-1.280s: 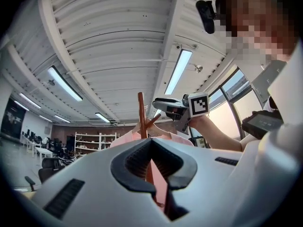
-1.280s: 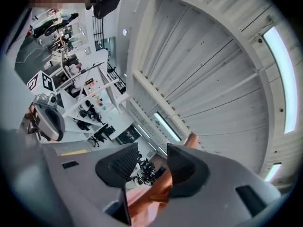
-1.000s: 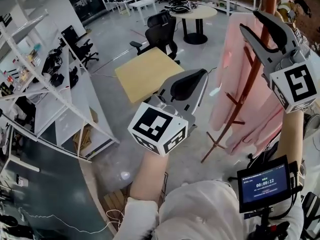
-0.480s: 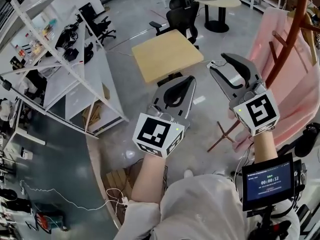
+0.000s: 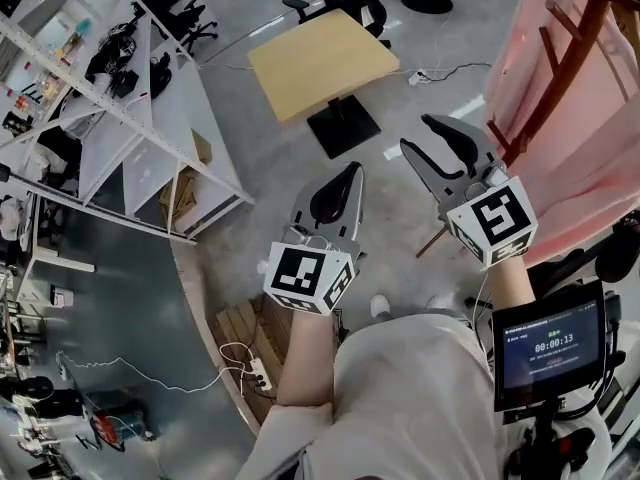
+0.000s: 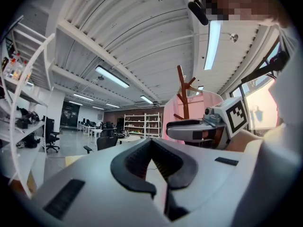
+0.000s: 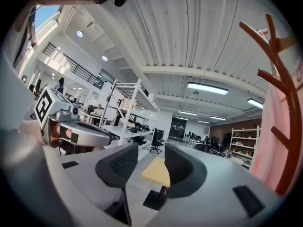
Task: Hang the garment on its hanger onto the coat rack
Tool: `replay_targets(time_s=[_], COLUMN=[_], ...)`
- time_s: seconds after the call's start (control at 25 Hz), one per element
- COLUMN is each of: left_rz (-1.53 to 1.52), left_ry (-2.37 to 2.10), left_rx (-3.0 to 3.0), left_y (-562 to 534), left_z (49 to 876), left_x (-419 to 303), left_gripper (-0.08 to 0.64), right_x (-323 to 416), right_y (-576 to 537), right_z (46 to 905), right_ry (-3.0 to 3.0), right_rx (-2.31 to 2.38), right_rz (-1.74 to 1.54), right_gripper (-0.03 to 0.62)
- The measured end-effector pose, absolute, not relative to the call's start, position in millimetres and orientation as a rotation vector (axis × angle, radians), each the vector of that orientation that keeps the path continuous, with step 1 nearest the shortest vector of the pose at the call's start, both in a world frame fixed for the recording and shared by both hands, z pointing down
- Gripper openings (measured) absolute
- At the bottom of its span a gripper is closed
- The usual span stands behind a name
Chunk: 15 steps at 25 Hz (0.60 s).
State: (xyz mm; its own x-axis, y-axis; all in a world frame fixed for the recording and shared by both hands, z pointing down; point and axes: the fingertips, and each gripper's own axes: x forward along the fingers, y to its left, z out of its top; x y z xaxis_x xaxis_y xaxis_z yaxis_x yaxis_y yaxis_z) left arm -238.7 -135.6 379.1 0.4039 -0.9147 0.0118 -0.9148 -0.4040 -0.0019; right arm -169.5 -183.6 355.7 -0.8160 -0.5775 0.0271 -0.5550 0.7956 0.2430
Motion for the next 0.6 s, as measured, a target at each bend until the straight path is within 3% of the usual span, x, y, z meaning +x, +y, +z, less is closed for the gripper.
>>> replay_targets(time_s=[0.6], left_rz=[0.090], left_ry=[-1.653], left_rx=[2.601], left_y=[-147.6], left_z=[416.6], left_x=[-198.8], left_gripper=[0.005], right_x=[-122.0], right_y=[-189.1], right_z=[388.8], right_ry=[-2.889], right_rx=[1.005], right_rz=[-0.218], right_gripper=[0.176])
